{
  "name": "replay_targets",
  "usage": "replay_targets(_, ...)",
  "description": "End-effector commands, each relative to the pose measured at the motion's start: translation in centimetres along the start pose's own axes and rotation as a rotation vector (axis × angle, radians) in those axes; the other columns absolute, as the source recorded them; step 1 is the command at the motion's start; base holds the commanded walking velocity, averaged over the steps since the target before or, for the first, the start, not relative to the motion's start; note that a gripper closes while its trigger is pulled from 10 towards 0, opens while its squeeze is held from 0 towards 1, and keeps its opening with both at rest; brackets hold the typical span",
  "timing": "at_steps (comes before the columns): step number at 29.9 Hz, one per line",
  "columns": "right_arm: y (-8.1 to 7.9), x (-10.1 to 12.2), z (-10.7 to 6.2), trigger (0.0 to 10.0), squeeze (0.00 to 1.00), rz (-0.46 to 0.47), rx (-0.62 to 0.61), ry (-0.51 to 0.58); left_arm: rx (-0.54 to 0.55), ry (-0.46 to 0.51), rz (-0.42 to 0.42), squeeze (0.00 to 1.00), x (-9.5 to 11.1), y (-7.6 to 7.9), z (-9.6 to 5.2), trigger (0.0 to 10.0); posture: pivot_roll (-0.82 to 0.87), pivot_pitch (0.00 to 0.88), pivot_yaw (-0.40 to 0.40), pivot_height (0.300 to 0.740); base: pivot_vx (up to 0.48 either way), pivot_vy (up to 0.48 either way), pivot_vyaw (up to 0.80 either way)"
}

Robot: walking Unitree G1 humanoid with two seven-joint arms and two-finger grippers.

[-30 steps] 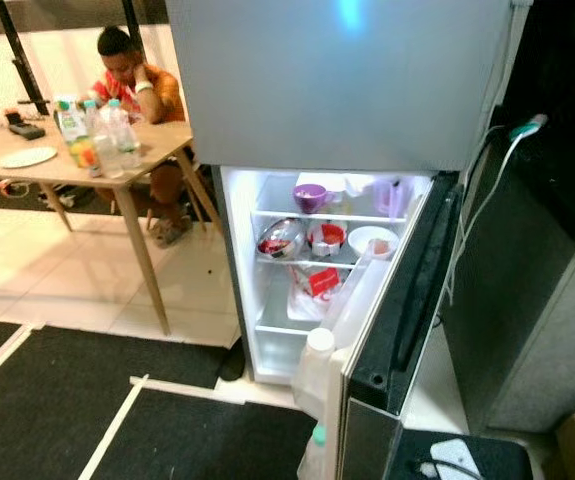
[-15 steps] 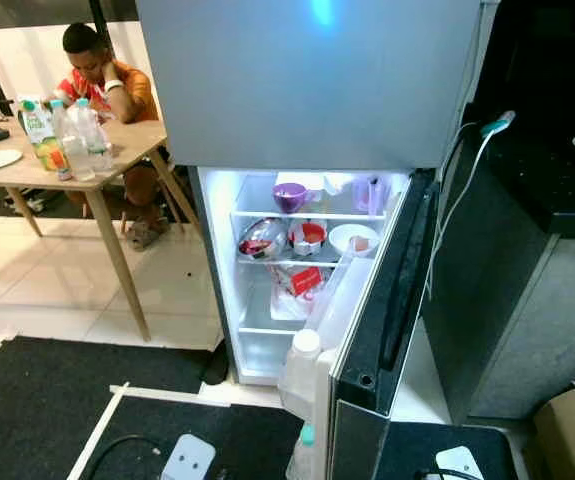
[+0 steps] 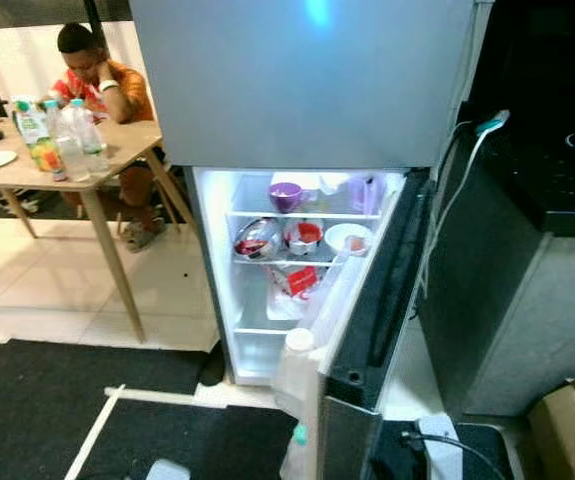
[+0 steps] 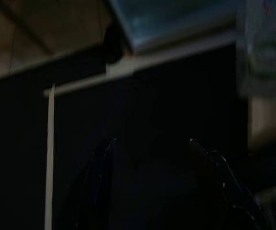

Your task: Restocking fridge

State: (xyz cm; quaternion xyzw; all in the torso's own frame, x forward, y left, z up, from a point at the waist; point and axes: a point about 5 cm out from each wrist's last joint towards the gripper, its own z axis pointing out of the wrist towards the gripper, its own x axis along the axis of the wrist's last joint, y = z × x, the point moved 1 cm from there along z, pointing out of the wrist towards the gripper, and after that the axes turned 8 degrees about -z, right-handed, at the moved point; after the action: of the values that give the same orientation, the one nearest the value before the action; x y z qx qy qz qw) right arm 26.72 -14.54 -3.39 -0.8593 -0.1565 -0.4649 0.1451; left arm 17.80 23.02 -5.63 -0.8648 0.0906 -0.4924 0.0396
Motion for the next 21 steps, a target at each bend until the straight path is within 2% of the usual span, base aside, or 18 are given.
replay_targets(1, -2.0, 3.3, 1.6, 10.0, 0.00, -0.037, 0.064, 0.102, 0.014, -0.021, 0.014, 0.00, -0.7, -0.4, -0.6, 10.0, 0.00, 0.108, 0.010, 0.740, 0.000, 0.000, 0.00)
replay_targets(2, -2.0, 3.3, 1.6, 10.0, 0.00, -0.037, 0.064, 0.102, 0.014, -0.021, 0.014, 0.00, -0.7, -0.4, -0.6, 10.0, 0.00, 0.108, 0.010, 0.740, 0.000, 0.000, 0.00)
replay_targets(4, -3.5, 5.9, 2.8, 10.0, 0.00, -0.049, 0.088, 0.161, 0.052, -0.023, -0.010, 0.00, -1.0, -0.7, -0.9, 10.0, 0.00, 0.108, 0.004, 0.740, 0.000, 0.000, 0.00)
replay_targets(6, -3.9, 6.6, 3.1, 10.0, 0.00, -0.050, 0.097, 0.175, 0.066, -0.026, -0.016, 0.00, -1.1, -0.8, -1.0, 10.0, 0.00, 0.108, 0.004, 0.740, 0.000, 0.000, 0.00)
replay_targets(7, -4.7, 7.7, 3.5, 10.0, 0.00, -0.048, 0.112, 0.198, 0.090, -0.034, -0.028, 0.00, -1.3, -1.1, -1.0, 10.0, 0.00, 0.108, 0.004, 0.740, 0.000, 0.000, 0.00)
replay_targets(9, -7.5, 12.0, 4.7, 10.0, 0.00, -0.123, 0.136, 0.276, 0.159, -0.070, -0.043, 0.00, -1.8, -2.1, -1.2, 10.0, 0.00, 0.107, 0.005, 0.740, 0.000, 0.000, 0.00)
replay_targets(10, -7.5, 12.0, 4.7, 10.0, 0.00, -0.123, 0.136, 0.276, 0.159, -0.070, -0.043, 0.00, -1.8, -2.1, -1.2, 10.0, 0.00, 0.107, 0.005, 0.740, 0.000, 0.000, 0.00)
replay_targets(11, -8.9, 15.2, 4.9, 10.0, 0.00, -0.102, 0.138, 0.369, 0.192, -0.082, -0.056, 0.00, -1.9, -2.6, -1.2, 10.0, 0.00, 0.107, 0.005, 0.740, 0.000, 0.000, 0.00)
replay_targets(12, -8.9, 15.2, 4.9, 10.0, 0.00, -0.102, 0.138, 0.369, 0.192, -0.082, -0.056, 0.00, -1.9, -2.6, -1.2, 10.0, 0.00, 0.107, 0.005, 0.740, 0.000, 0.000, 0.00)
replay_targets(14, -10.6, 22.6, 4.1, 10.0, 0.00, 0.077, 0.075, 0.618, 0.234, -0.094, -0.065, 0.00, -1.9, -3.4, -1.1, 10.0, 0.01, 0.098, -0.001, 0.740, 0.000, 0.000, 0.00)
replay_targets(15, -10.9, 24.7, 3.6, 10.0, 0.00, 0.145, 0.058, 0.683, 0.243, -0.097, -0.067, 0.00, -1.9, -3.6, -1.1, 10.0, 0.01, 0.098, -0.001, 0.740, 0.000, 0.000, 0.00)
replay_targets(16, -10.9, 25.7, 3.3, 10.0, 0.00, 0.164, 0.063, 0.723, 0.245, -0.099, -0.065, 0.00, -1.8, -3.7, -1.0, 10.0, 0.01, 0.096, -0.004, 0.740, 0.000, 0.000, 0.00)
replay_targets(19, -10.7, 25.7, 3.2, 10.0, 0.00, 0.159, 0.067, 0.731, 0.247, -0.099, -0.065, 0.00, -1.7, -3.8, -0.9, 10.0, 0.01, 0.093, -0.005, 0.740, 0.000, 0.000, 0.00)
replay_targets(20, -10.3, 25.2, 3.3, 10.0, 0.00, 0.141, 0.066, 0.718, 0.248, -0.099, -0.066, 0.00, -1.6, -3.8, -0.8, 10.0, 0.01, 0.092, -0.004, 0.740, 0.000, 0.000, 0.00)
replay_targets(21, -9.3, 23.4, 3.7, 10.0, 0.00, 0.095, 0.033, 0.666, 0.251, -0.096, -0.069, 0.00, -1.5, -3.9, -0.6, 10.0, 0.01, 0.091, -0.003, 0.740, 0.000, 0.000, 0.00)
